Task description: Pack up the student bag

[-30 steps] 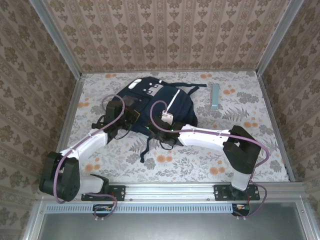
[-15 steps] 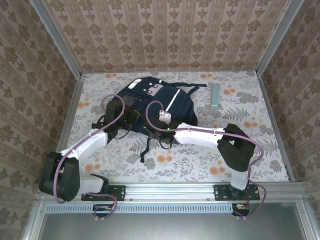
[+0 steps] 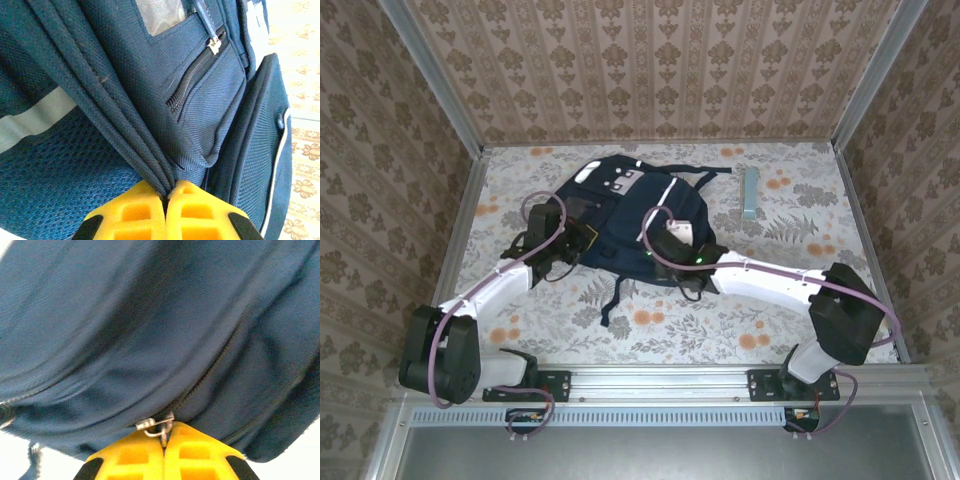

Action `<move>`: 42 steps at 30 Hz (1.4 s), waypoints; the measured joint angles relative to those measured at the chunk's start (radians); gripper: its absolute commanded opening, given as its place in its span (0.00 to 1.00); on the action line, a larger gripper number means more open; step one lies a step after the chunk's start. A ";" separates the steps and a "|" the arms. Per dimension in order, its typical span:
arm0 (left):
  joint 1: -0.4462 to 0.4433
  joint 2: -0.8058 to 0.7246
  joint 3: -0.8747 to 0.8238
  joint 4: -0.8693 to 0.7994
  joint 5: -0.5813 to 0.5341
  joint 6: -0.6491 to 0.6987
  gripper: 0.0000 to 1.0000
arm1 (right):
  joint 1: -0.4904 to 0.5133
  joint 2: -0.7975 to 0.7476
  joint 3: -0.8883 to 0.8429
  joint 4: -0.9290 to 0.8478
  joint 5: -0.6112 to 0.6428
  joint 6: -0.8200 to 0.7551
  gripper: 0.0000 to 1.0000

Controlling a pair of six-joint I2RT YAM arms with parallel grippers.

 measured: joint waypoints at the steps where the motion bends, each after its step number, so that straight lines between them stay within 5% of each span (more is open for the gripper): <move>1: 0.001 0.000 -0.004 0.001 0.003 0.005 0.00 | -0.023 -0.008 -0.007 0.000 -0.006 -0.021 0.00; 8: 0.032 0.031 0.026 -0.027 0.031 0.096 0.00 | -0.063 -0.020 -0.009 0.016 -0.128 -0.143 0.00; 15: 0.124 0.057 0.086 -0.101 -0.050 0.221 0.43 | 0.002 0.056 0.072 0.062 -0.325 -0.179 0.00; 24: 0.170 -0.183 0.022 -0.240 -0.100 0.245 0.68 | 0.048 0.290 0.319 0.136 -0.583 -0.171 0.00; 33: 0.165 -0.325 -0.137 -0.227 0.058 0.108 0.63 | 0.057 0.375 0.418 0.163 -0.658 -0.167 0.00; 42: 0.123 -0.306 -0.168 -0.127 0.097 -0.008 0.40 | 0.057 0.375 0.418 0.163 -0.671 -0.167 0.00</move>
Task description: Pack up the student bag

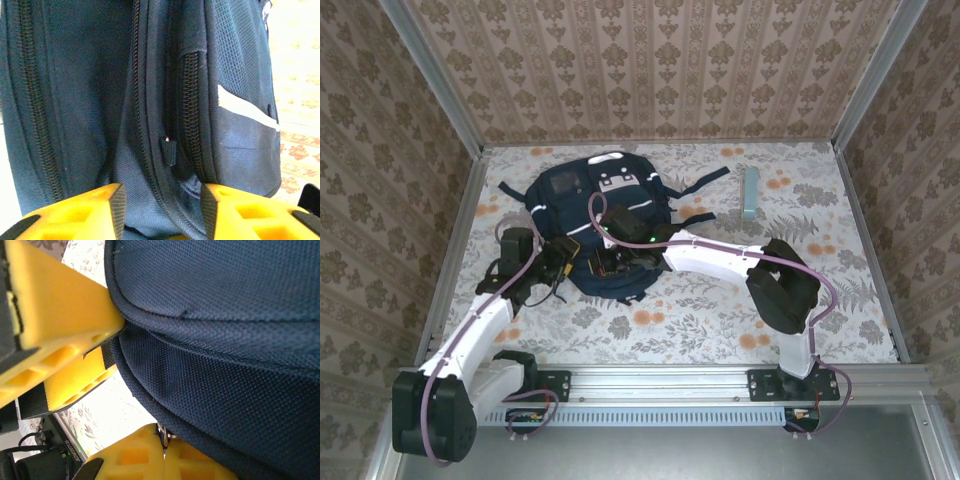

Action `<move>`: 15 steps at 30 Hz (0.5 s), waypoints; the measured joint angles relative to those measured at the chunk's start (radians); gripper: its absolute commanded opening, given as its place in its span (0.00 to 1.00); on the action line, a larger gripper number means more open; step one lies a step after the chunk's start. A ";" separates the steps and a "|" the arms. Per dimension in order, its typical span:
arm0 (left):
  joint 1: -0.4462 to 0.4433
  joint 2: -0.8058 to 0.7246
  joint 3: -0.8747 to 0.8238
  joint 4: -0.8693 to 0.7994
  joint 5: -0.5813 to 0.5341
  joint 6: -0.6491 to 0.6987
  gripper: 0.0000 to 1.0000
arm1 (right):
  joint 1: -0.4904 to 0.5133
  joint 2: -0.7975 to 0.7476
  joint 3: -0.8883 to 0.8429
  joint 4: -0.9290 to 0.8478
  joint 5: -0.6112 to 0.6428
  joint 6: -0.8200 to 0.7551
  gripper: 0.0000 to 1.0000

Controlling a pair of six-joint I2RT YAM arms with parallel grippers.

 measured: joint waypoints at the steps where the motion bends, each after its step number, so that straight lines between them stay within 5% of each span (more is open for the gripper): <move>1: -0.004 0.008 0.000 0.012 0.001 -0.007 0.38 | 0.000 0.000 0.000 0.000 0.000 0.000 0.00; 10: -0.027 0.043 0.000 0.035 -0.025 -0.027 0.01 | 0.000 -0.002 -0.001 -0.031 0.029 -0.015 0.00; 15: -0.032 0.043 0.000 0.002 -0.055 0.019 0.00 | 0.001 -0.062 -0.051 -0.099 0.164 -0.074 0.00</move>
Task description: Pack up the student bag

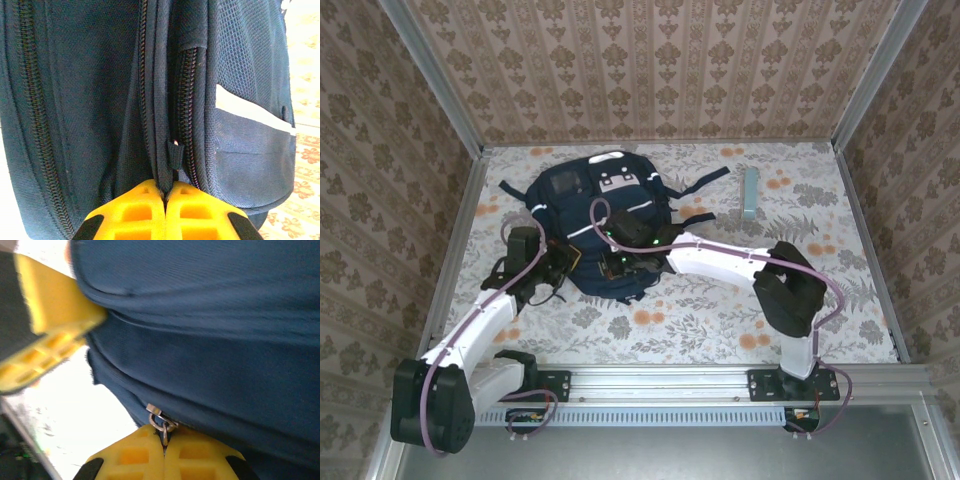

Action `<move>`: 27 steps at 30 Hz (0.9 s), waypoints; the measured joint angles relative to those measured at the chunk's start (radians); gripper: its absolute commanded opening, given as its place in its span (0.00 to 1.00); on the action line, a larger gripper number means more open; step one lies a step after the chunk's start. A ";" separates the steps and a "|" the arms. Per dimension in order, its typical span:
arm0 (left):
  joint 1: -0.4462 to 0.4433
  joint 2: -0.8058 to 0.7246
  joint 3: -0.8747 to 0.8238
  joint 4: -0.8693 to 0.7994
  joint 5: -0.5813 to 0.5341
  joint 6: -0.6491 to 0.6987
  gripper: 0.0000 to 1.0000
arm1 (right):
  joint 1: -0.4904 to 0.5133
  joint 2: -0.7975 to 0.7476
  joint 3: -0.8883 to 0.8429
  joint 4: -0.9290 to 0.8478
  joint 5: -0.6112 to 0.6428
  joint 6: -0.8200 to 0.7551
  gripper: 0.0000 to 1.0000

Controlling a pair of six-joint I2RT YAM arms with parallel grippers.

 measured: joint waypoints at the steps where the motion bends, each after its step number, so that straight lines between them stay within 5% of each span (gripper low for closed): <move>1: 0.000 0.001 0.000 -0.005 -0.002 0.011 0.00 | -0.006 -0.026 -0.024 -0.015 0.032 -0.016 0.00; 12: 0.001 0.015 0.028 -0.060 -0.003 0.103 0.00 | -0.198 -0.199 -0.215 -0.045 0.175 -0.118 0.00; 20: 0.031 0.117 0.192 -0.234 -0.055 0.280 0.03 | -0.115 -0.228 -0.234 -0.043 0.129 -0.147 0.00; 27: 0.108 0.152 0.264 -0.303 -0.142 0.378 0.35 | 0.024 -0.171 -0.209 0.013 0.049 -0.122 0.00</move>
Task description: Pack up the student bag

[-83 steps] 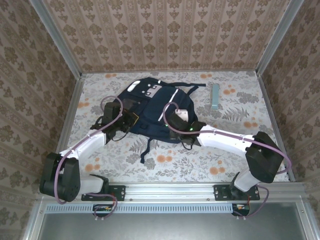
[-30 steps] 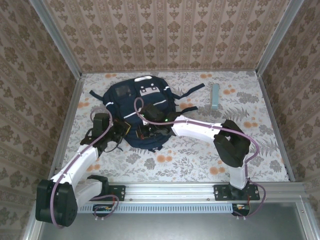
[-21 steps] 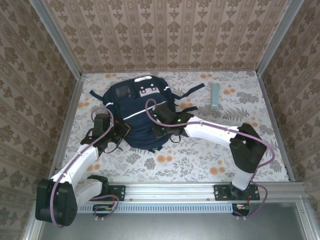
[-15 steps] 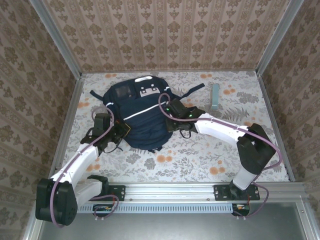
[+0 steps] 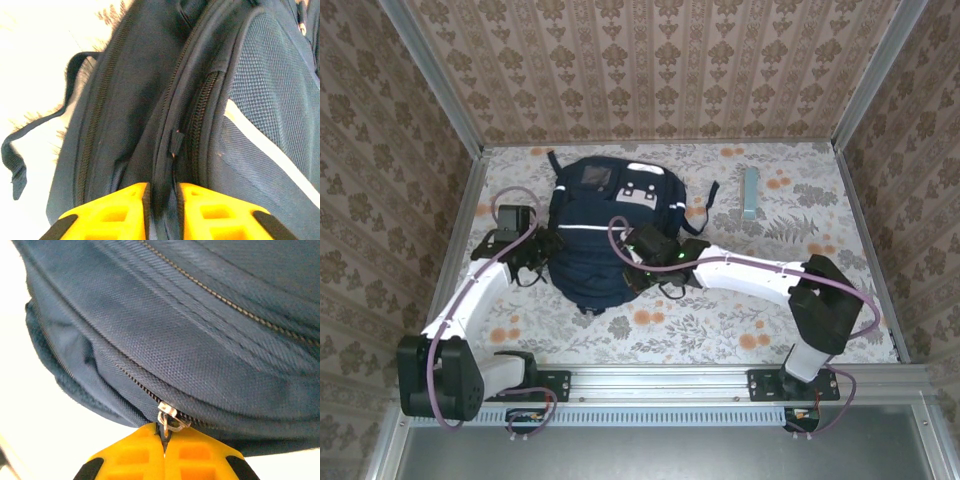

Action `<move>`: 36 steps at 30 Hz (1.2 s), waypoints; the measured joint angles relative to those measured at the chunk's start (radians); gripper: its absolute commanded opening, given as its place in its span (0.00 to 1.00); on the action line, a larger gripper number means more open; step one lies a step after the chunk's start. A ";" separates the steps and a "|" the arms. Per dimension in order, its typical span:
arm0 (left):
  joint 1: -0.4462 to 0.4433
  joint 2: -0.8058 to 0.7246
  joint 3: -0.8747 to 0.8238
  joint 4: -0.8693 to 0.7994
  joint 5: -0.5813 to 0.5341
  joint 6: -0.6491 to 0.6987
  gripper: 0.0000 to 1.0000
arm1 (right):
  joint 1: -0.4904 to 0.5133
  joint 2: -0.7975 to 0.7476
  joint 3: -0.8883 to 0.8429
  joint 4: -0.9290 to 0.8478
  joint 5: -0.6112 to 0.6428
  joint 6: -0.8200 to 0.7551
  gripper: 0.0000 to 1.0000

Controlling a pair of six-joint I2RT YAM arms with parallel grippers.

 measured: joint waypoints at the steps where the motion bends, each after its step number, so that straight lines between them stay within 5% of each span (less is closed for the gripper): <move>1: 0.005 -0.006 0.001 -0.002 -0.008 0.000 0.37 | 0.008 0.011 0.010 0.006 -0.011 0.008 0.00; 10: -0.027 -0.154 -0.080 0.042 0.052 -0.123 0.52 | 0.021 0.082 0.094 0.033 -0.089 0.066 0.00; 22: -0.097 -0.129 -0.203 0.204 0.119 -0.320 0.51 | 0.021 0.100 0.113 0.049 -0.112 0.089 0.00; 32: -0.109 -0.079 -0.205 0.246 0.106 -0.355 0.06 | 0.016 0.099 0.108 0.043 -0.087 0.069 0.00; 36: -0.112 -0.080 -0.205 0.237 0.096 -0.345 0.00 | 0.013 0.069 0.066 0.008 0.002 0.011 0.00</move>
